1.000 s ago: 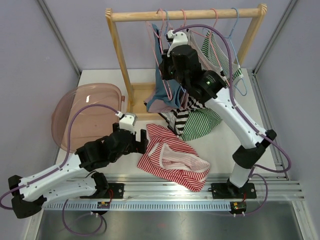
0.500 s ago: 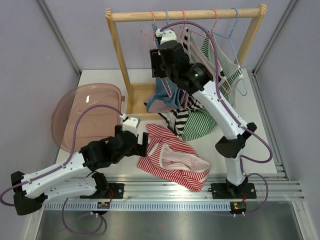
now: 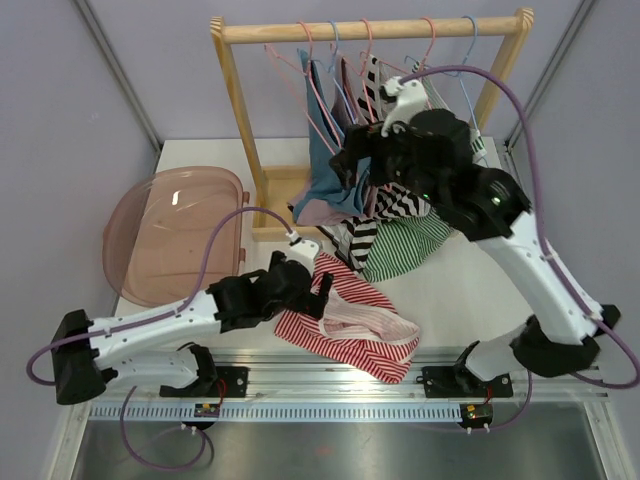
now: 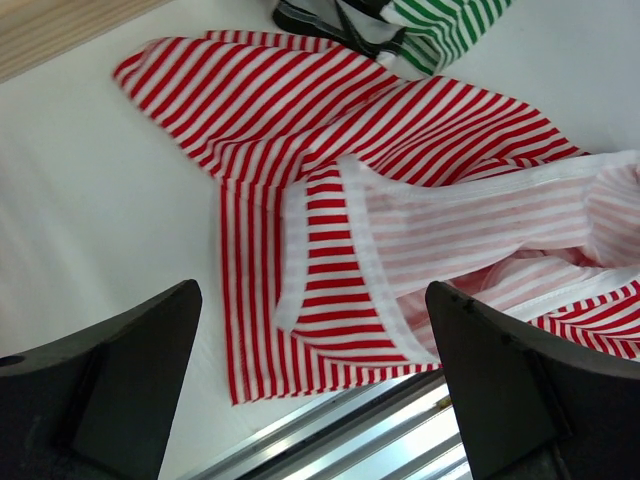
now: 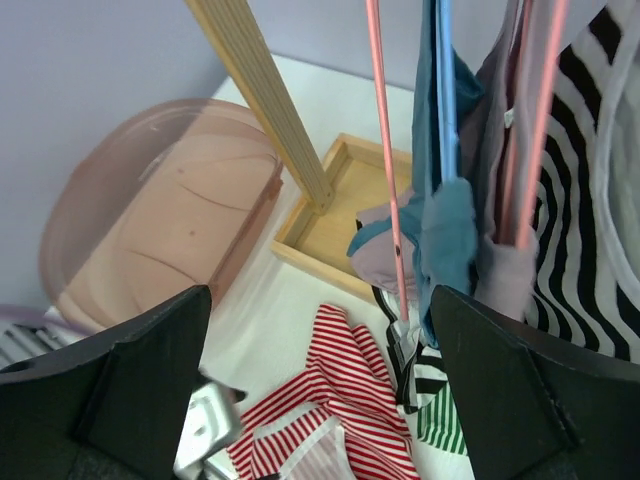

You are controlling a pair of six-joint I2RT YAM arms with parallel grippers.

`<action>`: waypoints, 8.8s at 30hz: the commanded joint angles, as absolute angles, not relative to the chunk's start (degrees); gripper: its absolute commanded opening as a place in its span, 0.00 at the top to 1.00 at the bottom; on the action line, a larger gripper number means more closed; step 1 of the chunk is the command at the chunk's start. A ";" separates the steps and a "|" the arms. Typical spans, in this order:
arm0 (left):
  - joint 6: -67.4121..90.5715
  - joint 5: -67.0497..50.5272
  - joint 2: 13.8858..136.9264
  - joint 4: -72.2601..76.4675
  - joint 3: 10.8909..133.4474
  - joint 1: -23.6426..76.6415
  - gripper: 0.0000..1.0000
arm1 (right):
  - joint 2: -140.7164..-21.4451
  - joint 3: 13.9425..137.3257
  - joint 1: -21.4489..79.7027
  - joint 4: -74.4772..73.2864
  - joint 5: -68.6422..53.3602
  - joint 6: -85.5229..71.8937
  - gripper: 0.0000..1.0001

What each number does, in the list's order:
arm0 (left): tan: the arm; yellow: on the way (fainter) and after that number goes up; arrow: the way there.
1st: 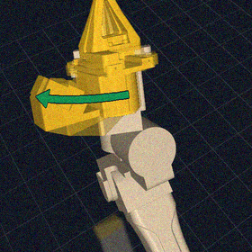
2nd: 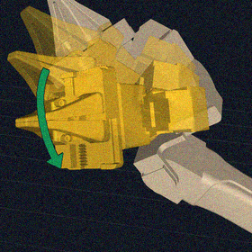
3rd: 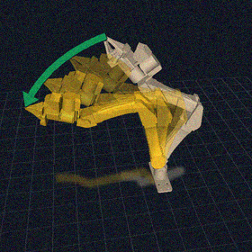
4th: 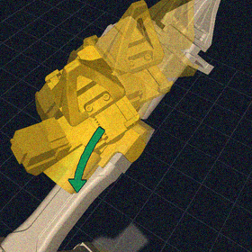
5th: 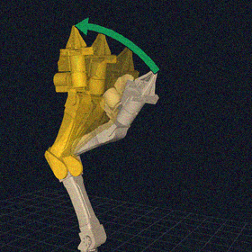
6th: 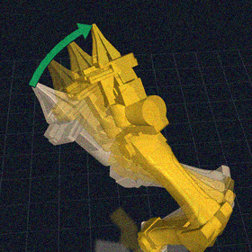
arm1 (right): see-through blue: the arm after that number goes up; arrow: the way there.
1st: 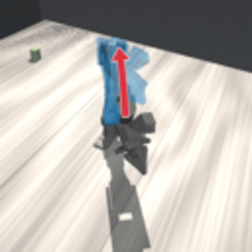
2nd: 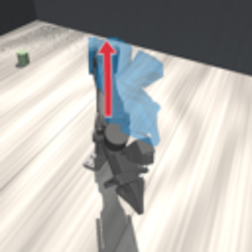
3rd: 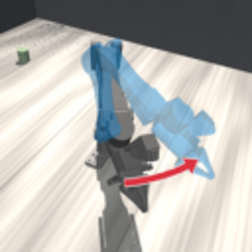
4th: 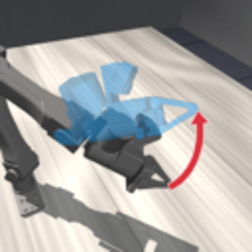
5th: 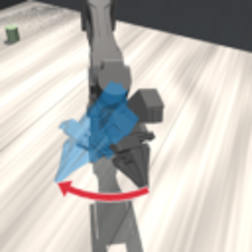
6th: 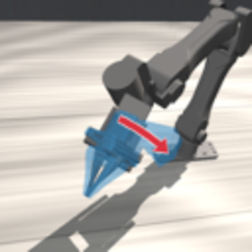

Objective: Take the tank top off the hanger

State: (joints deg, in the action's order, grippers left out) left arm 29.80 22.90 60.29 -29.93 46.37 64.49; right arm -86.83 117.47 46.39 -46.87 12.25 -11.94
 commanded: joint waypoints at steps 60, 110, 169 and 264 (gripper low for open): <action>24.97 32.53 56.07 -54.68 79.54 22.00 1.00 | -46.23 78.75 47.02 -36.83 22.41 -14.07 0.01; 17.93 4.22 38.41 -45.18 52.47 12.57 0.01 | -102.66 140.80 37.88 -50.54 17.22 -0.53 0.34; 17.58 -2.71 39.55 -45.18 65.47 18.72 0.01 | -94.32 138.36 40.61 -45.35 13.80 -4.30 1.00; 20.74 1.91 47.99 -17.49 56.26 60.02 1.00 | -45.59 65.00 40.60 11.46 3.77 -11.95 1.00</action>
State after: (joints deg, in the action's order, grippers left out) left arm 20.99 4.25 48.49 -23.83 58.35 58.74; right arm -42.48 60.29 40.27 4.86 -4.32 -10.39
